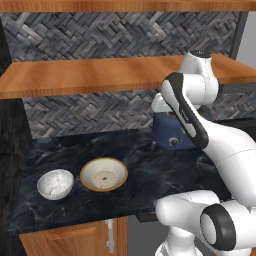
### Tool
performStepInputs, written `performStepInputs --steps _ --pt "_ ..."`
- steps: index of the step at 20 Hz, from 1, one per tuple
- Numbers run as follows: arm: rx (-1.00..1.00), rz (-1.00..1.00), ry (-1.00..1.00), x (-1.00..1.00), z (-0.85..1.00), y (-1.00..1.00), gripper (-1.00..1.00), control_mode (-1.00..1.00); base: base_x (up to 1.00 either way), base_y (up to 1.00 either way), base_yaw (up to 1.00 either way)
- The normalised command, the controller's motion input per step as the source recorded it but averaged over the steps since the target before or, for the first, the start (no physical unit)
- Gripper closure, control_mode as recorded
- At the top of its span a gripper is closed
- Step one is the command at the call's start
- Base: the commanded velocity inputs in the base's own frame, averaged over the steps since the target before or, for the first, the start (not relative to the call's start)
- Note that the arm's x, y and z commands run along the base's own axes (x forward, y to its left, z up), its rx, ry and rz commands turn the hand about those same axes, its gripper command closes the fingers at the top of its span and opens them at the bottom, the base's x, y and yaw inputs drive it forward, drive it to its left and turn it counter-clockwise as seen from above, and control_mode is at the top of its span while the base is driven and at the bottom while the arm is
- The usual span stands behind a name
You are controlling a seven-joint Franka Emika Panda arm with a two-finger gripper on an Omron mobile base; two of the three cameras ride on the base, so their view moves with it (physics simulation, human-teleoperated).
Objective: Pick up the bowls on the counter and stack them on top of one another in the open cabinet. Place the smaller bowl on top of the larger bowl.
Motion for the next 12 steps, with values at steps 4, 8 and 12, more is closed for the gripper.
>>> performStepInputs --steps 4,8,12 --pt "0.00 0.00 -0.01 -0.09 0.00 0.00 -1.00 -1.00 0.00 0.00 0.00" --pt "0.00 0.01 -0.04 -0.38 0.00 0.00 -1.00 -1.00 0.00 0.00 0.00" --pt "0.05 0.02 -0.03 -0.53 0.00 0.01 -1.00 -1.00 0.00 0.00 0.00"
